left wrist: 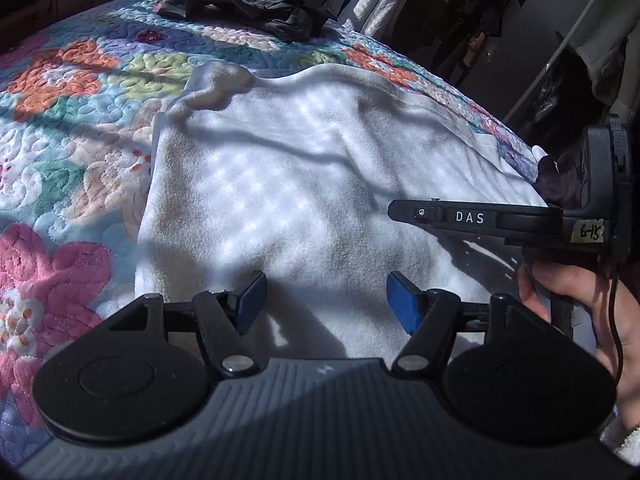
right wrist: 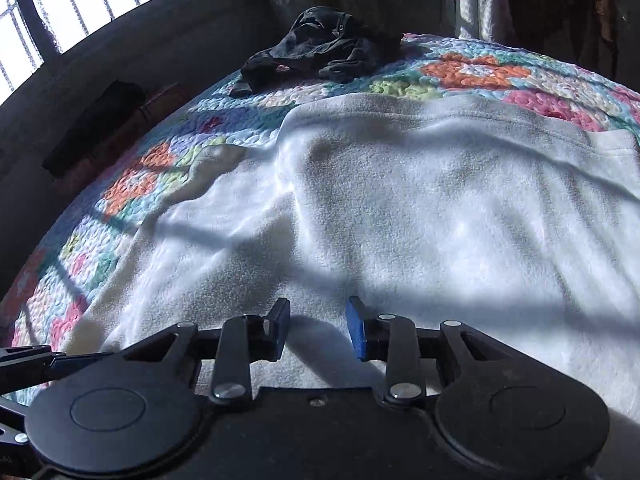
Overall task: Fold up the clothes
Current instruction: 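Grasp the jacket's other side edge with the right tool and fold it inward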
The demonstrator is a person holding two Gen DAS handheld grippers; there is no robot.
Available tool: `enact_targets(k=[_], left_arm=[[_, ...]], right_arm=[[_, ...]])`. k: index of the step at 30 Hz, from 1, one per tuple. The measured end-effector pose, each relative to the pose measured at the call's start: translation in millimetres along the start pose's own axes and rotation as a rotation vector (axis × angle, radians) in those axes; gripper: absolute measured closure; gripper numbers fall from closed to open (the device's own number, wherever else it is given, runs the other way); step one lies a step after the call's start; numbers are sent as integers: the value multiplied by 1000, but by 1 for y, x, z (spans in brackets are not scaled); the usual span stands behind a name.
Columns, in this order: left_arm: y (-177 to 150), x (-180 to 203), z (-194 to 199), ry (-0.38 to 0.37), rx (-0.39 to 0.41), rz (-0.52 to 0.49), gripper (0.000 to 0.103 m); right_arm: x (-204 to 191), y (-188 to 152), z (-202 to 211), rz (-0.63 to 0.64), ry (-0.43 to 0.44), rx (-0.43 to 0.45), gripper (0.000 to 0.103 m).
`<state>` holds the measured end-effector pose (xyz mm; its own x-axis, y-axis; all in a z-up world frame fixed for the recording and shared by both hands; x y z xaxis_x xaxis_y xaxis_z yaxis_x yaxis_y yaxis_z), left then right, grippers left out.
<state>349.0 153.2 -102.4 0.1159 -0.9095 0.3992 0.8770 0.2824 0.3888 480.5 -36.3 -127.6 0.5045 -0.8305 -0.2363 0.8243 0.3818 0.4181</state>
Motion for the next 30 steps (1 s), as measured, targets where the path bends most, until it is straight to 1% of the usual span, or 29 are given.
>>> enact_targets(k=[1,4,6,10,12,14,16,17,18,19,20,21,23,24,25,27,28,29,30], left_arm=[[1,-2,2,-5,3,3,37],[1,-9,7,-4,7,7,37],[0,-14,12,2,13,14,37],[0,-20,21,16,29,17,37],[-1,-20,21,7,14,12,37],[-3,-14,20,-10,1,-13,37],[-6,-4,16,-10,-16,-54,37],[-9,2,15,-5,-27,-78,36],[-11,8,13,1,-36,-99,35],[-15,14,10,4,-44,-119,34],[-16,18,7,5,-50,-131,33],[-18,23,4,1,-55,-142,33],[-22,33,-1,-19,-58,-163,33],[-23,40,-3,-44,-53,-179,34],[-25,49,-6,-73,-47,-195,33],[-24,68,-20,-107,-63,-216,33],[-23,77,-27,-122,-72,-225,33],[-22,86,-36,-119,-86,-230,33],[-20,95,-46,-101,-110,-235,33]], right_arm=[[-2,-2,1,4,7,4,101],[-14,-14,15,26,134,21,101],[-27,-25,22,43,197,5,101],[-55,-55,23,46,336,-111,101],[-64,-75,20,20,402,-178,101],[-70,-91,19,-13,458,-221,101],[-73,-99,22,-22,488,-250,96],[-71,-101,27,-36,487,-245,93],[-67,-104,33,-52,483,-233,86],[-63,-105,40,-69,473,-213,75],[-52,-108,48,-104,443,-173,48],[-39,-111,58,-148,405,-126,37],[-1,-120,76,-258,318,-38,37],[19,-126,85,-315,273,5,36],[41,-131,92,-387,244,39,36],[85,-145,99,-555,227,105,36],[106,-155,103,-636,201,139,36],[126,-165,105,-716,166,174,36],[141,-173,107,-774,126,203,35]])
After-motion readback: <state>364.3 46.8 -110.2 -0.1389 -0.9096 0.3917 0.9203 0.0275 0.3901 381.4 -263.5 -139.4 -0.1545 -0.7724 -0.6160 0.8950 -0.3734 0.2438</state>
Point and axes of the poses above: each gripper's, at about its wrist camera, not at the fingertips, and z roughly against the way its jaws point, x to its right, y to its top, the point moved 1 cm from there along -z, roughly the way its jaws point, and after that the axes turned 15 degrees about -x, right-handed, at the moved point
